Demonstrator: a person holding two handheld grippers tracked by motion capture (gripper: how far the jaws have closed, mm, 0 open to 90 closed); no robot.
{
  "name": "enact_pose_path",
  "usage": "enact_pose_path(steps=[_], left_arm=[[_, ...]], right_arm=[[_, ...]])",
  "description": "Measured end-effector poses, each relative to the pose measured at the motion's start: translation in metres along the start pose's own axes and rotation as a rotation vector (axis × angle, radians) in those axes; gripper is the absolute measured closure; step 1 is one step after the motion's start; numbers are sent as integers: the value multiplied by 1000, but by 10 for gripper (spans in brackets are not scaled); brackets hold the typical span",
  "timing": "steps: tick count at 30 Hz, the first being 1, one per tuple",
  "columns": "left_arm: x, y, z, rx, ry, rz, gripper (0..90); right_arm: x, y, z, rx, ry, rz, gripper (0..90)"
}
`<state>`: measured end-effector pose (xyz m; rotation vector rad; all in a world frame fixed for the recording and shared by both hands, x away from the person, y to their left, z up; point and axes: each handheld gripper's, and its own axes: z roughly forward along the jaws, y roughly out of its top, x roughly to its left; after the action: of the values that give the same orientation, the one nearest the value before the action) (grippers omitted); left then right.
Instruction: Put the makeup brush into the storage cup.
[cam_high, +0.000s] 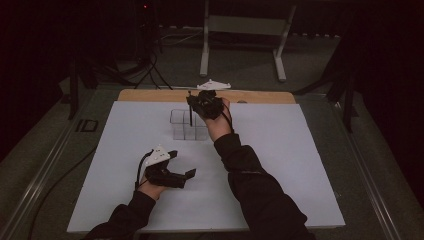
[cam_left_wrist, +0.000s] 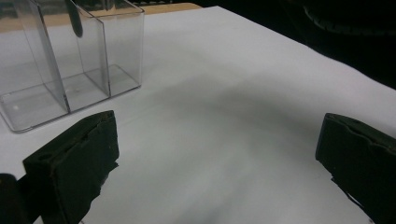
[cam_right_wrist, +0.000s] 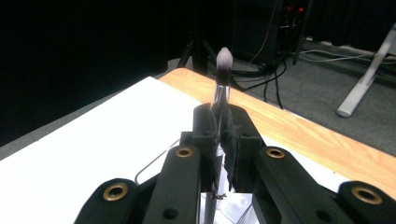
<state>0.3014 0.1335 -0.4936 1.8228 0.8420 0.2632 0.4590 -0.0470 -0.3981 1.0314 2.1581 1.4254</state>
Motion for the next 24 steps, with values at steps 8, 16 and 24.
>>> enact_pose_path(steps=[8, 16, 24], left_arm=[[0, 1, 0, -1, 4, 7, 6], [-1, 1, -1, -4, 6, 8, 6], [-1, 1, -1, 0, 7, 12, 6]], right_arm=[[-2, -8, 3, 41, 1, 20, 836], [-4, -13, 7, 70, -8, 24, 835], [-5, -20, 13, 113, 2, 35, 831]])
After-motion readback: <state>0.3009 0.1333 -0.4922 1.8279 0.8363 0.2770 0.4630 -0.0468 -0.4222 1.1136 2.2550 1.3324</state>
